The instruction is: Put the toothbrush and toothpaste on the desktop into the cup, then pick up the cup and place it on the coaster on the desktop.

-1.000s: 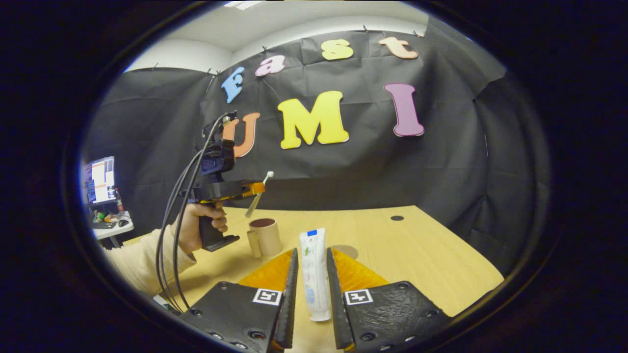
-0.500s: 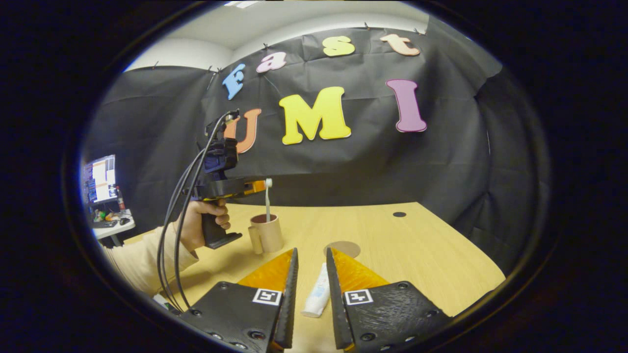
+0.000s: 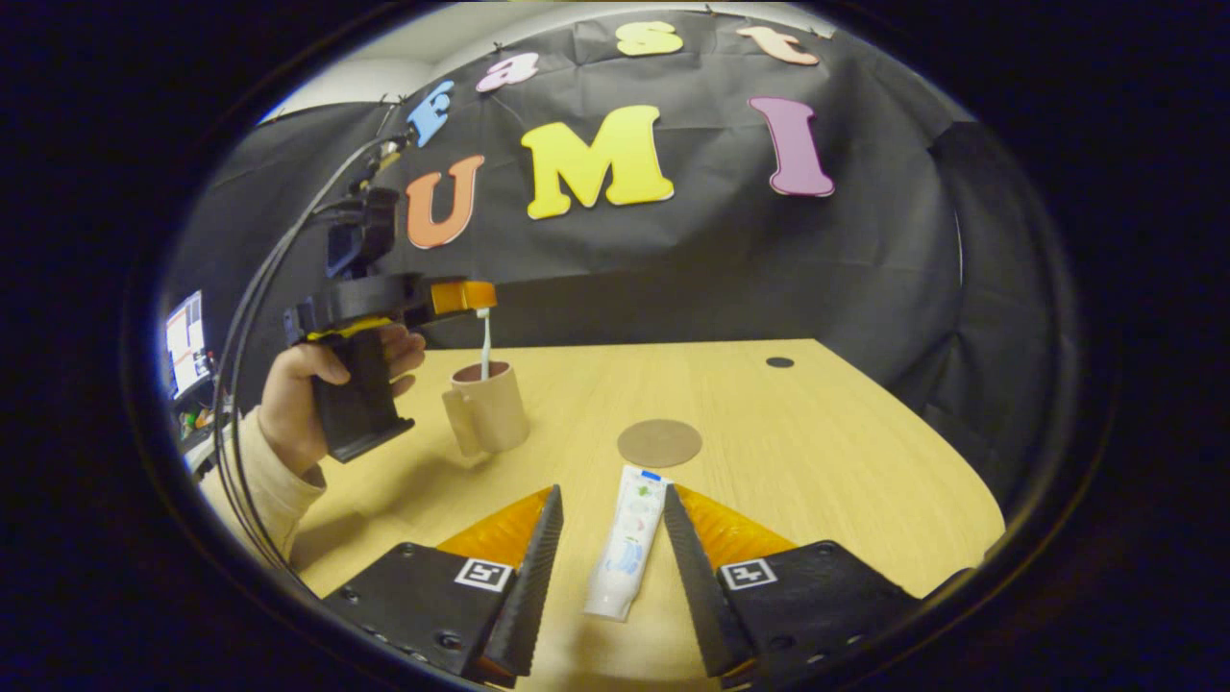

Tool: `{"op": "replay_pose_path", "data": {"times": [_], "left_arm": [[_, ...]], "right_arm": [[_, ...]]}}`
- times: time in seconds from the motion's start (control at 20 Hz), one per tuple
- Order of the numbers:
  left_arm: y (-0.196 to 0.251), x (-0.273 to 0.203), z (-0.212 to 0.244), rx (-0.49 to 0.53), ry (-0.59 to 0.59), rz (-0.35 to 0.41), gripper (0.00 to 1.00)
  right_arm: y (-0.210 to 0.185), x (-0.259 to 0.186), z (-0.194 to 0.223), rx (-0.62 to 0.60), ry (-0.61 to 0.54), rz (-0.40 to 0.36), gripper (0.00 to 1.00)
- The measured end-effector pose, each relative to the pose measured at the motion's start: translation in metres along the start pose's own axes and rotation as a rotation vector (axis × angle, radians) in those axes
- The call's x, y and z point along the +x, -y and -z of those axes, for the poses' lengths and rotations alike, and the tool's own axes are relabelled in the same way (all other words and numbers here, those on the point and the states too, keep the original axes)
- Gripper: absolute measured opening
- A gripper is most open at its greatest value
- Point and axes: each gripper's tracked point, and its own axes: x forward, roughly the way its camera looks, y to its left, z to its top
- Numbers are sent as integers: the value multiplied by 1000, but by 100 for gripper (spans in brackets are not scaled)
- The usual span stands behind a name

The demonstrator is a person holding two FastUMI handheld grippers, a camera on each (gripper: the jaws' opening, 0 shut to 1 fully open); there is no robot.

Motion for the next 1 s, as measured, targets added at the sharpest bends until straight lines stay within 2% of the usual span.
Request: {"op": "replay_pose_path", "data": {"times": [0.1, 0.2, 0.25, 0.3, 0.5, 0.55, 0.6, 0.7, 0.8, 0.9, 1.0], "left_arm": [[0, -12, -4, -8, 9, 2, 90], [-3, -28, -15, -11, 48, -7, 90], [-4, -37, -21, -8, 71, -7, 90], [-8, -46, -27, 5, 94, -14, 90], [-18, -77, -38, 85, 152, -45, 90], [-19, -84, -35, 98, 155, -50, 79], [-19, -89, -33, 100, 154, -48, 89], [-18, -99, -25, 89, 134, -37, 90], [-24, -108, -20, 70, 131, -48, 90], [-25, -112, -15, 44, 120, -41, 90], [-29, -116, -6, 35, 95, -40, 90]], "right_arm": [[-1, 18, 15, -12, -78, 2, 68], [7, 34, 30, -36, -155, 50, 64], [6, 37, 33, -33, -183, 47, 64], [4, 42, 35, -31, -209, 51, 68], [2, 52, 44, -62, -259, 99, 68], [1, 53, 46, -58, -275, 106, 65], [1, 55, 51, -53, -300, 118, 68], [0, 58, 49, -42, -313, 128, 67], [-9, 60, 51, -18, -351, 101, 60], [-9, 64, 51, -16, -368, 101, 39], [-12, 64, 48, -47, -352, 92, 31]]}}
